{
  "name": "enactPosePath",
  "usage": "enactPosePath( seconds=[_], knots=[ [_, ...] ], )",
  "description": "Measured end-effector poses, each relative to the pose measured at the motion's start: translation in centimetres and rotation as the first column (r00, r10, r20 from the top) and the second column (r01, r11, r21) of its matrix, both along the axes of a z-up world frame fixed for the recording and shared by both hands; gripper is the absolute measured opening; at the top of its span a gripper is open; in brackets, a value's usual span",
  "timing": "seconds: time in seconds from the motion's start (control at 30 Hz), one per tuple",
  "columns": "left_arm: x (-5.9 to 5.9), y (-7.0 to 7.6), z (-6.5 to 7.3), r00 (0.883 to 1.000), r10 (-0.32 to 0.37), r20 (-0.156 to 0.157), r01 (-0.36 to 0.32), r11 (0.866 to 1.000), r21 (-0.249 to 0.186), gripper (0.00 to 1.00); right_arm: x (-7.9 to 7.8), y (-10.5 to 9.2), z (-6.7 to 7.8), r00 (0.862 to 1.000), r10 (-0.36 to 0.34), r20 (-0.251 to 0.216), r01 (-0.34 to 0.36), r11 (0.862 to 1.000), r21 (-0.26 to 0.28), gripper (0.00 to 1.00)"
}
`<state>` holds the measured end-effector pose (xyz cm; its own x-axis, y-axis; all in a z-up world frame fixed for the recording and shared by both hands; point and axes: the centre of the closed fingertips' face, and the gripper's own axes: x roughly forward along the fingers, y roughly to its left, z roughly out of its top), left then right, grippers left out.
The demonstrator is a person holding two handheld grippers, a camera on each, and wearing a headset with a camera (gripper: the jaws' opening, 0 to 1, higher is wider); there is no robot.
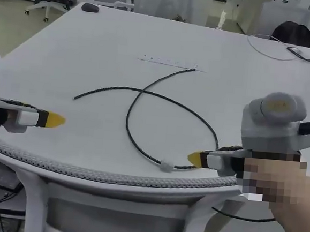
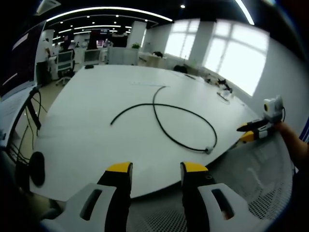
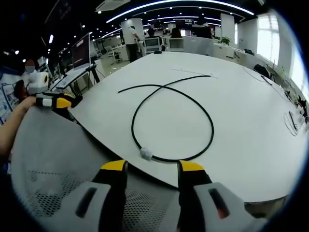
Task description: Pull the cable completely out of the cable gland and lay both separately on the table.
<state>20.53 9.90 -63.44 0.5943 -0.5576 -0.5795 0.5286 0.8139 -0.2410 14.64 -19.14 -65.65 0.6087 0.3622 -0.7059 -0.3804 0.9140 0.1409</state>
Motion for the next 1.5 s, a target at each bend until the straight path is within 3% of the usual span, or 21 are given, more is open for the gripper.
enactPosePath(
  seconds=[0.43,1.5],
  knots=[
    [-0.22,-0.08,-0.22,1.0,-0.011,-0.015,0.011,1.0,0.005,0.4,-0.31,0.41,-0.25,0.999,0.031,-0.025,-0.031,0.999,0.006,0.41],
    [-0.69,-0.03,-0.75,0.998,-0.037,-0.042,0.039,0.999,0.027,0.33,-0.4,0.29,-0.44,0.999,0.013,-0.038,-0.013,1.0,0.016,0.37]
  ],
)
